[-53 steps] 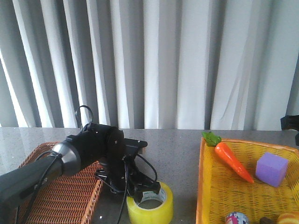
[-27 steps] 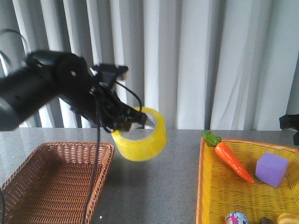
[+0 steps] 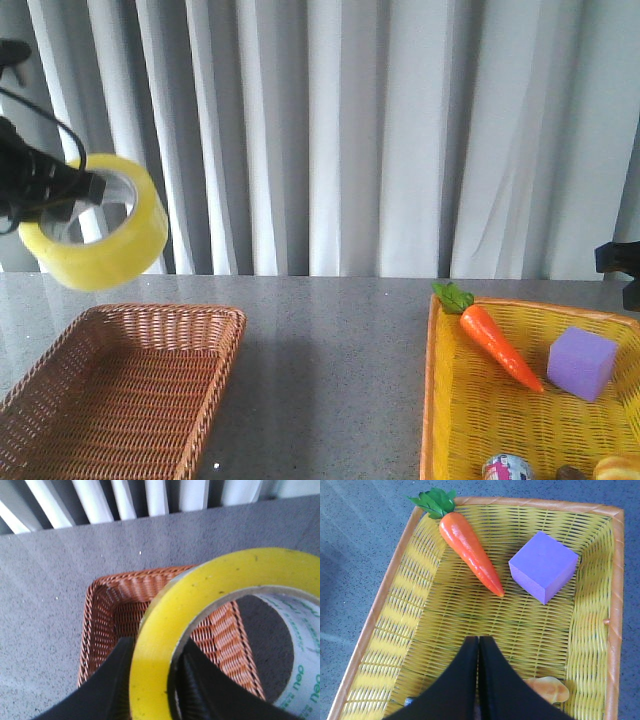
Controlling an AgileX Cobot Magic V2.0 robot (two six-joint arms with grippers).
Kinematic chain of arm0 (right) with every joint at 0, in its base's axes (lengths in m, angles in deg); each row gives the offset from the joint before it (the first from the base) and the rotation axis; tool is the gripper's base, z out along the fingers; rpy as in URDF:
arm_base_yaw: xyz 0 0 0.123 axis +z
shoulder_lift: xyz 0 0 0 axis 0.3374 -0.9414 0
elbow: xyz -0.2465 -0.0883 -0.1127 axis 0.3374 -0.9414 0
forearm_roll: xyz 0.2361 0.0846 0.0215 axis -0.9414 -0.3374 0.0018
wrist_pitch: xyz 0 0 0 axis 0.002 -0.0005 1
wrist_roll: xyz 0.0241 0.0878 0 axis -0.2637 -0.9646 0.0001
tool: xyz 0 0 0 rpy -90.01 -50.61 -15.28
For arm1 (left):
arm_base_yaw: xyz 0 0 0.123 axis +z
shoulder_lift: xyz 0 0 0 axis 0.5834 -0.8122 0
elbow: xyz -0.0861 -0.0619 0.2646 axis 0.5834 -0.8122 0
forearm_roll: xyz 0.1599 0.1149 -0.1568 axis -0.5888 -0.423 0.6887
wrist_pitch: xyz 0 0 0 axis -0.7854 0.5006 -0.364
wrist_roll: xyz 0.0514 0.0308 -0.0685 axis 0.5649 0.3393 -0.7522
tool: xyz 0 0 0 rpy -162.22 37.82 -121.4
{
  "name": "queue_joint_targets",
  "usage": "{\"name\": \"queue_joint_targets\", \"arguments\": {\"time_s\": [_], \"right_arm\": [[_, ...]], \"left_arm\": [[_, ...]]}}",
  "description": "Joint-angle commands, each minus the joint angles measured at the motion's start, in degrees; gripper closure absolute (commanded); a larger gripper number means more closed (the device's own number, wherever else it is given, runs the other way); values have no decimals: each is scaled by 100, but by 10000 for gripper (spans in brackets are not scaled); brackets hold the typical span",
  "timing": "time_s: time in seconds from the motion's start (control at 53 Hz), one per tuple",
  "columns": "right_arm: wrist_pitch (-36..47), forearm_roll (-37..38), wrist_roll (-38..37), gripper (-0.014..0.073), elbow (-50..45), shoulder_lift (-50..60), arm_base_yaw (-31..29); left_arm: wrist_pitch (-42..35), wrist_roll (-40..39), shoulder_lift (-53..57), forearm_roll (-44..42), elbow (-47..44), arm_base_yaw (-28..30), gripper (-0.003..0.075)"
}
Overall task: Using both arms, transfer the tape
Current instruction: 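Lift the tape roll with the left gripper and lower it into the brown basket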
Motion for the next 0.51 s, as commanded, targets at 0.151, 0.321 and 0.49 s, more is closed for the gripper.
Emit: {"name": "queue_joint_targets", "arguments": {"time_s": [0.151,0.321,0.49], "right_arm": [[278,-96,61,602,135,243,-21],[280,-95,61,602,135,243,-21],[267,-95,66,602,135,243,-21]], "left_arm": [[-1051,-66,-244,84,-519,-2,716],[-912,-71,-831,30,-519,-2,713],[-781,-297,-1291,-375,-519,62,709]]}}
